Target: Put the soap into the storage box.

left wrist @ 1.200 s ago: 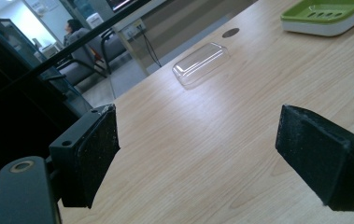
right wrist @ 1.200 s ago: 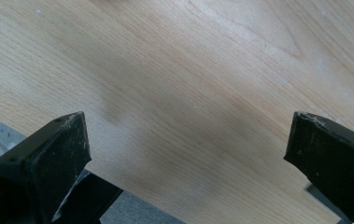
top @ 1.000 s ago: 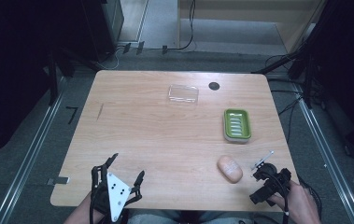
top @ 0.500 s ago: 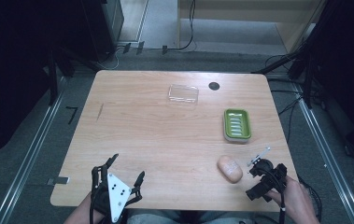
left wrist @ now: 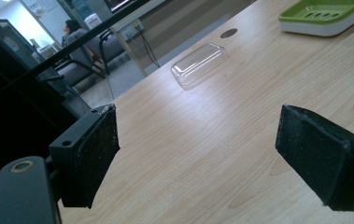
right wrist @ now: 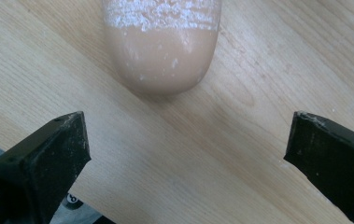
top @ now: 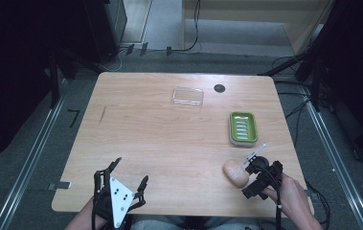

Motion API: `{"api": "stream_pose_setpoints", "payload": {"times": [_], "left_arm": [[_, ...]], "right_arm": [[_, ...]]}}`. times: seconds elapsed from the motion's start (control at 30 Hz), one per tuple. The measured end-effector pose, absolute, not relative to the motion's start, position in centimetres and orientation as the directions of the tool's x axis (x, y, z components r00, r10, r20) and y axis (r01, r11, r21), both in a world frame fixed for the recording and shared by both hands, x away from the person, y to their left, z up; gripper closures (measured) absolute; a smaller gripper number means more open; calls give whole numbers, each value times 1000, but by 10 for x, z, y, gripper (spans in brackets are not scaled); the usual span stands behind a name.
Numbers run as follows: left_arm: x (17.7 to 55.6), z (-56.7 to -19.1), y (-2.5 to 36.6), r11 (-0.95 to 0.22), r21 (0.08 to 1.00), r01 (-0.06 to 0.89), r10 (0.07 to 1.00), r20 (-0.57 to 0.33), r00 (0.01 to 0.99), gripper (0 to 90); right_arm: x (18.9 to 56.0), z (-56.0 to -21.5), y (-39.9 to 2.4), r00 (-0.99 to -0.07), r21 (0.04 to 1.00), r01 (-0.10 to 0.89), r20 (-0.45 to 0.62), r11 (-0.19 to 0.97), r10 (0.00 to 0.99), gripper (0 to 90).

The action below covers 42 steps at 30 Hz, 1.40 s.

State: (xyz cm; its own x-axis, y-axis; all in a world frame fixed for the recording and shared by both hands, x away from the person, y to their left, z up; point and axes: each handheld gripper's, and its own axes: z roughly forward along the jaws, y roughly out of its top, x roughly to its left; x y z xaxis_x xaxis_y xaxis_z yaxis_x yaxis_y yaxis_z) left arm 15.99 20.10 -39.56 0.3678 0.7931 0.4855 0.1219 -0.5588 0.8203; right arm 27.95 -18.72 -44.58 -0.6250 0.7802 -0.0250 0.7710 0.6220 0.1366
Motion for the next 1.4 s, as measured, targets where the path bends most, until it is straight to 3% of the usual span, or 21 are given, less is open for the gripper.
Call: {"api": "stream_pose_setpoints", "payload": {"times": [0.87, 1.4], "left_arm": [[161, -396, 201, -553, 824, 126, 798, 480, 364, 140], [160, -395, 201, -552, 824, 125, 798, 479, 366, 140]], "right_arm": [[324, -447, -155, -633, 132, 768, 4, 627, 775, 0], [329, -454, -139, -635, 104, 770, 27, 629, 772, 0]]}}
